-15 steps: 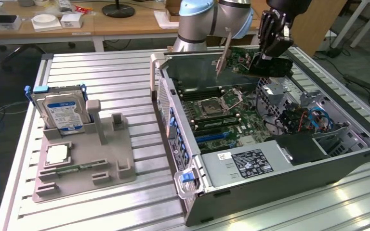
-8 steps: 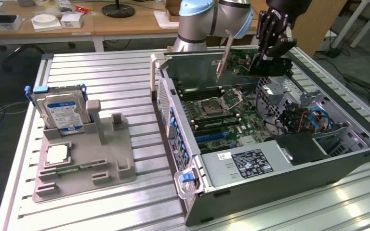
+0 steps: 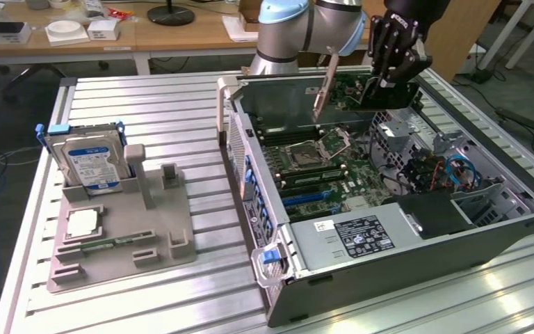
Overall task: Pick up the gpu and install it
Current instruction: 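Insert the gpu into the slot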
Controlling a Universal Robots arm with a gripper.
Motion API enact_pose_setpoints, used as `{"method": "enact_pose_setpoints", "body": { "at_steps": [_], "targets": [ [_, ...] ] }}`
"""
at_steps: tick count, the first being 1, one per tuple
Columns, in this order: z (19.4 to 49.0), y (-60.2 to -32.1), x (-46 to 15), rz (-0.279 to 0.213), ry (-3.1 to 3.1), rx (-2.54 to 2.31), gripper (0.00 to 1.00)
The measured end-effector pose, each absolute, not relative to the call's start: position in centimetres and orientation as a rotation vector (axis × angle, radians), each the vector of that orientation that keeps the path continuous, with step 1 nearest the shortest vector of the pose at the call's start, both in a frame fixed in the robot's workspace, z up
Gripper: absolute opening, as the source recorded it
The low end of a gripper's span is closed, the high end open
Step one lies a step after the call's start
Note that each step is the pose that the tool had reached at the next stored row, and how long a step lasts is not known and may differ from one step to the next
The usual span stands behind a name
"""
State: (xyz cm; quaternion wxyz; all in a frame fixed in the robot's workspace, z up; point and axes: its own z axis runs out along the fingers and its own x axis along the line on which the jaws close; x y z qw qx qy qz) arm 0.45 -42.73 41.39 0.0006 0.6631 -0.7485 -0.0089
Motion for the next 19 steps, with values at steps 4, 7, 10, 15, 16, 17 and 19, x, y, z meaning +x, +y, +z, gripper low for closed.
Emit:
{"method": "enact_pose_setpoints", "body": {
  "at_steps": [4, 7, 10, 15, 16, 17, 19],
  "targets": [
    [41.4, -42.7, 0.4, -0.028, -2.349, 2.084, 0.27],
    [41.2, -42.7, 0.2, -0.003, -2.361, 2.098, 0.27],
    [41.1, -42.7, 0.0, 0.028, -2.375, 2.111, 0.27],
    [40.7, -42.7, -0.1, 0.034, -2.38, 2.105, 0.27],
    [40.5, -42.7, -0.1, 0.035, -2.377, 2.107, 0.27],
    [40.3, -42.7, -0.1, 0.032, -2.374, 2.109, 0.27],
    [40.0, -42.7, -0.2, 0.031, -2.372, 2.108, 0.27]
  ]
}}
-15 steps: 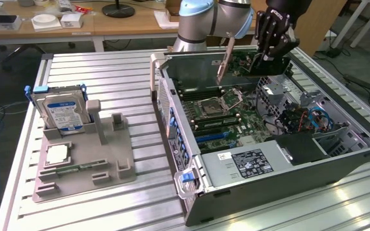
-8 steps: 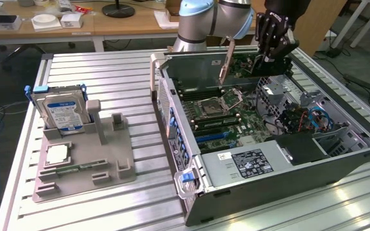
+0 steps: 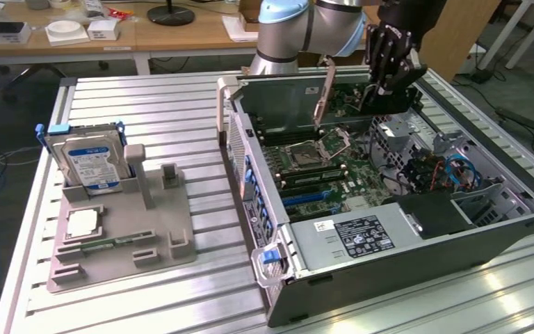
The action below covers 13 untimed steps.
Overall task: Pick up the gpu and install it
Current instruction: 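Insert the gpu into the slot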
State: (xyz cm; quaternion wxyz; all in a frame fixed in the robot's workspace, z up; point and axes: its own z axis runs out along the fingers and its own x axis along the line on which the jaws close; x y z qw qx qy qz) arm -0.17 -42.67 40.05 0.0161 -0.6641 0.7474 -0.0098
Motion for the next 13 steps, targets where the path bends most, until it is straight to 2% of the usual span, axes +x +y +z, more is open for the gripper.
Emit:
{"method": "enact_pose_setpoints", "body": {
  "at_steps": [13],
  "targets": [
    [39.19, -42.66, -0.24, -0.031, 2.243, -2.155, 0.27]
  ]
}}
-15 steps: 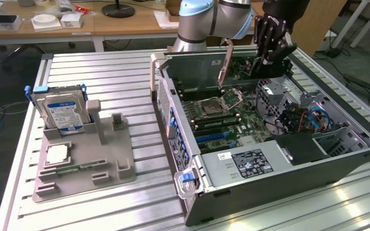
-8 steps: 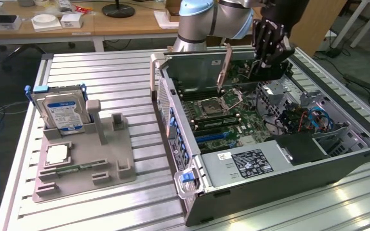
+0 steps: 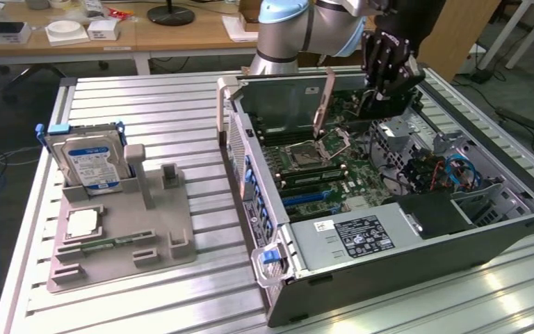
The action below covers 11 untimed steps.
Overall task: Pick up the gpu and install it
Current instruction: 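Insert the gpu into the slot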
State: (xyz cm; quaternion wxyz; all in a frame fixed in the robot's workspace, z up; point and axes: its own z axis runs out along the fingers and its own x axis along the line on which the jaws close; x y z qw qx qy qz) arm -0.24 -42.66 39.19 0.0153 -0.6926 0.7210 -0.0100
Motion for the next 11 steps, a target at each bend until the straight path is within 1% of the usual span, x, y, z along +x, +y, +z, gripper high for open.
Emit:
{"method": "enact_pose_setpoints", "body": {
  "at_steps": [11],
  "targets": [
    [38.4, -42.7, -1.4, -0.03, 2.268, -2.129, 0.27]
  ]
}}
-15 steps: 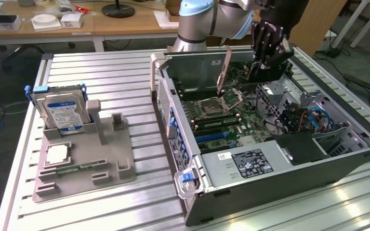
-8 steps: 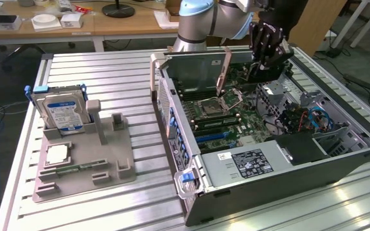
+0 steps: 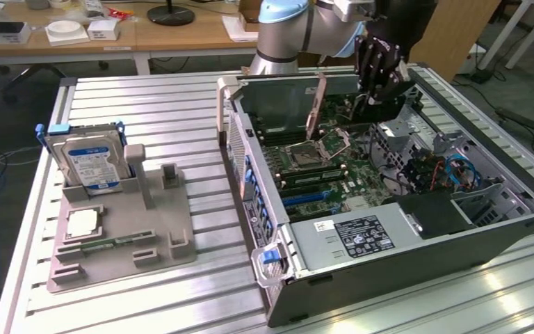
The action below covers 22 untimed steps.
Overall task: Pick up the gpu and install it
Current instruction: 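Insert the gpu into the slot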
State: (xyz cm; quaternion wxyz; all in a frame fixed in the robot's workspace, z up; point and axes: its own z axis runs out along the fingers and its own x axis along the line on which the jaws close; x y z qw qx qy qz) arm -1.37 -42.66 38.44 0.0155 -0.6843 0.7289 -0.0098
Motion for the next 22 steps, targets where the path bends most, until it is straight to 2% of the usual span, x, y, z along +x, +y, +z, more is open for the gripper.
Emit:
{"method": "enact_pose_setpoints", "body": {
  "at_steps": [22],
  "targets": [
    [37.9, -43.7, -3.2, -0.03, 2.269, -2.128, 0.27]
  ]
}}
